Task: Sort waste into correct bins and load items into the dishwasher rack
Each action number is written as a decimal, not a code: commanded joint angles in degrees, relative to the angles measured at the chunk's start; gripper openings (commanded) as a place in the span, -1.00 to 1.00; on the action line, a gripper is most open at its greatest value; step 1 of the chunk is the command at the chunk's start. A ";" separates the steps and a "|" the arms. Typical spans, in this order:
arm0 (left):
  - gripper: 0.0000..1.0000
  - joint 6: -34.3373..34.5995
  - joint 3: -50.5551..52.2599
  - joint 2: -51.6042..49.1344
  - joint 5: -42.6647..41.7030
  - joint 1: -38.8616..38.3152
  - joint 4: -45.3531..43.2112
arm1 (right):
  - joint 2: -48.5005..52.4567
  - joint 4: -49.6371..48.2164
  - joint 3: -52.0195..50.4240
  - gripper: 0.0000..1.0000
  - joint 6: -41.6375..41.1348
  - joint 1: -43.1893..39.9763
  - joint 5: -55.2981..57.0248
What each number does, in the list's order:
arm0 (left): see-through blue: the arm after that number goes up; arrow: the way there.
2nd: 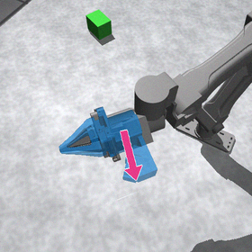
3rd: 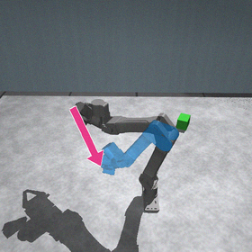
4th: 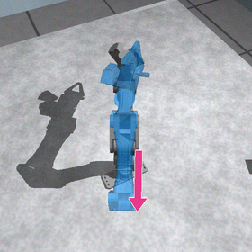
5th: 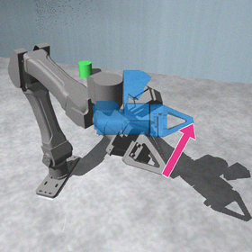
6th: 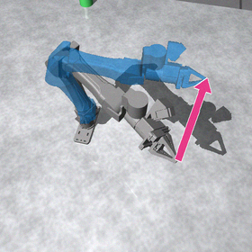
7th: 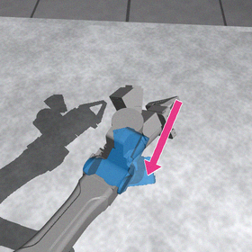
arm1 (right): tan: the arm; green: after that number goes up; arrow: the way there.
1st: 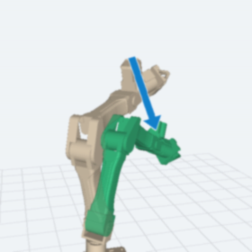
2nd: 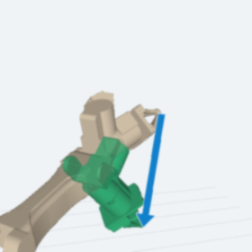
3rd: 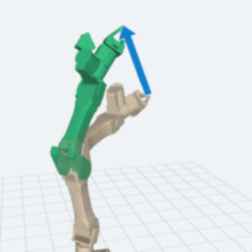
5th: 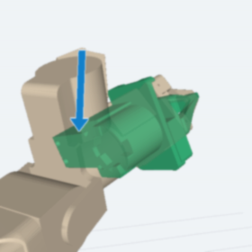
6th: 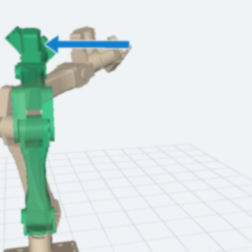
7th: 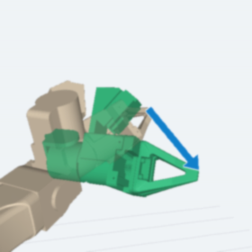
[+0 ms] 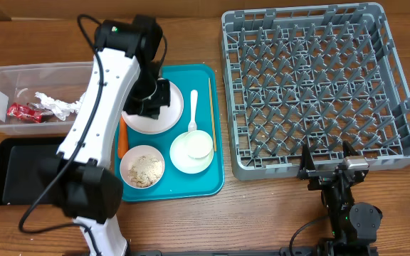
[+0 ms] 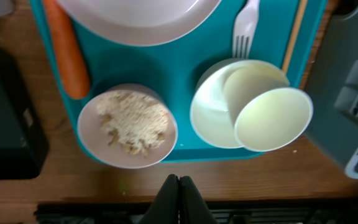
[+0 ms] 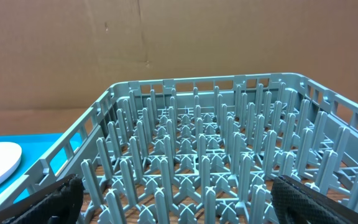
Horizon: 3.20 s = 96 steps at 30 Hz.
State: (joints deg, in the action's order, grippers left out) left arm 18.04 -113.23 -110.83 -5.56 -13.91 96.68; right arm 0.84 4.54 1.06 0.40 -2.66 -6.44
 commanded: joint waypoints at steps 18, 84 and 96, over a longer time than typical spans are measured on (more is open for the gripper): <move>-0.92 7.41 11.65 14.51 11.08 -0.37 -1.16 | -0.68 -0.33 -0.61 1.00 -0.24 -0.42 0.33; -0.91 0.20 39.85 16.46 4.46 6.40 -24.81 | -0.68 -0.33 -0.61 1.00 -0.24 -0.42 0.33; -0.92 7.98 39.89 16.46 9.14 -9.44 -19.74 | -0.68 -0.31 -0.61 1.00 -0.24 -0.42 0.33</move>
State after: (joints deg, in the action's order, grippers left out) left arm 21.34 -72.16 -95.72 0.45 -21.17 76.09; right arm 0.84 4.51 1.06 0.38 -2.66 -6.44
